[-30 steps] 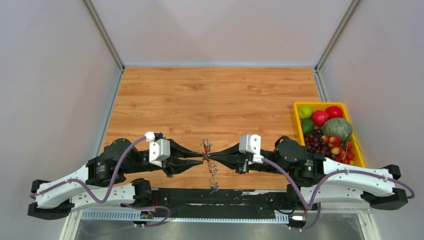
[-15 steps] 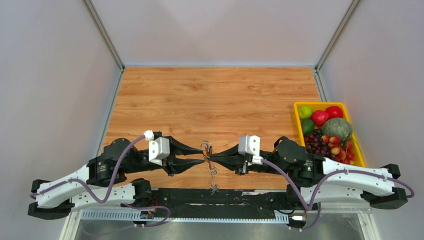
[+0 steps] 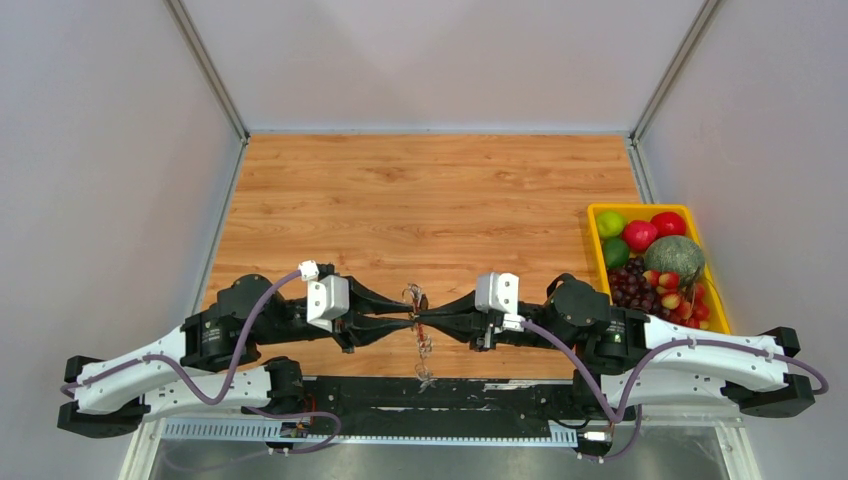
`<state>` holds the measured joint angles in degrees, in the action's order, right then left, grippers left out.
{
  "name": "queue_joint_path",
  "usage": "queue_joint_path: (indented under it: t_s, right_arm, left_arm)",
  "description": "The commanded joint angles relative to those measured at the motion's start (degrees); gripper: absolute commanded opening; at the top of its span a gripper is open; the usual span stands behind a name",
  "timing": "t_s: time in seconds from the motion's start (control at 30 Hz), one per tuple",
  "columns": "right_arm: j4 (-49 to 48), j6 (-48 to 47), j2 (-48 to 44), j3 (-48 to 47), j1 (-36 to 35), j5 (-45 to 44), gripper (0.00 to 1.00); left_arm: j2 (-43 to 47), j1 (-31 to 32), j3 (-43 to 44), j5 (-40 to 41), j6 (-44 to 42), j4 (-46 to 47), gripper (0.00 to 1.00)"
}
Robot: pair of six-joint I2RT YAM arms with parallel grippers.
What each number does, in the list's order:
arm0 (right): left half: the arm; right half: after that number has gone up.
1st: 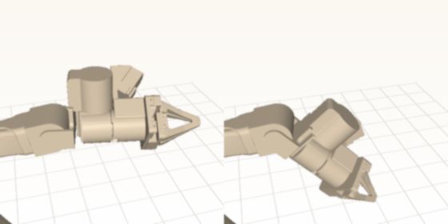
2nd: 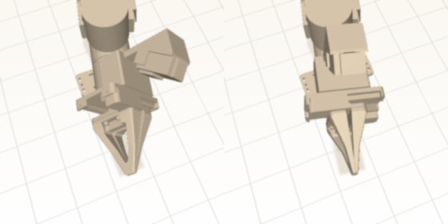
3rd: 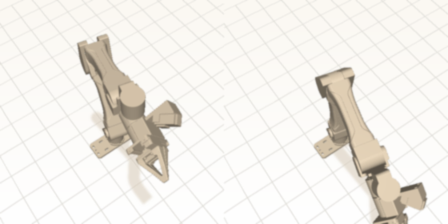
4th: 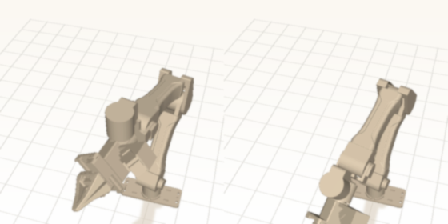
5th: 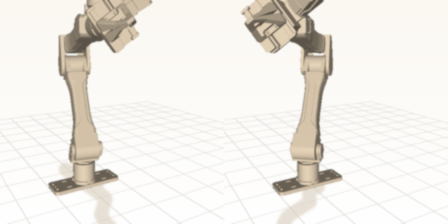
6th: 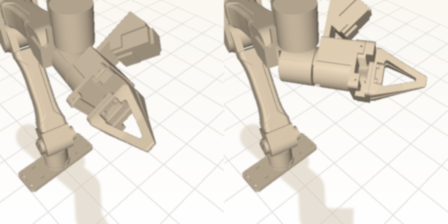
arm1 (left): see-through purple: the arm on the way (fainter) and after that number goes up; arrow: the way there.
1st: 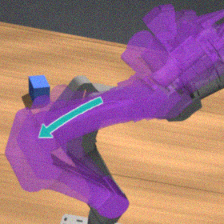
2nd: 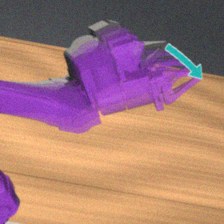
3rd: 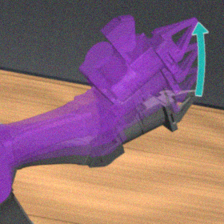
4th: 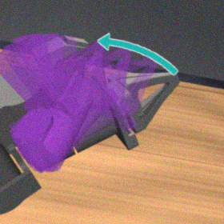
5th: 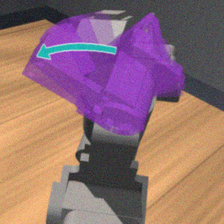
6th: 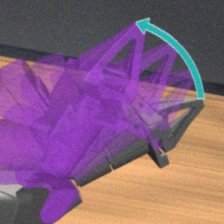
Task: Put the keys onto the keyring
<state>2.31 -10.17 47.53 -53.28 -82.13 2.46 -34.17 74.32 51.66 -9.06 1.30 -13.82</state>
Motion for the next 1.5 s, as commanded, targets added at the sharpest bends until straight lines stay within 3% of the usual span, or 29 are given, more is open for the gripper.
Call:
queue_joint_path:
  t_s: [0.0, 0.3, 0.67, 1.2, 1.47]
  right_arm:
    - [-5.09, -0.89, -0.93, -1.98, -0.41, -0.08, 0.00]
    - [-7.19, -1.29, -1.91, -0.85, -0.45, -1.85, 0.00]
    - [-9.82, -2.19, -2.01, -0.25, -0.49, -2.46, 0.00]
    - [-2.51, -1.45, -2.81, -2.70, -0.58, 1.55, 0.01]
    - [4.26, -0.40, -3.16, -4.71, -0.58, 4.35, 0.14]
  left_arm:
    - [-0.67, 0.03, -0.22, -2.20, 1.21, 2.53, 0.31]
    - [-0.83, 0.07, -1.05, -3.42, 2.01, 3.24, 0.11]
    - [-1.82, 0.03, -1.50, -5.52, 2.39, 4.16, 0.01]
    - [-0.08, 0.03, -0.96, -3.04, 0.08, 2.42, 0.00]
    - [-0.02, 0.03, -0.33, -2.79, -0.35, 1.33, 0.00]
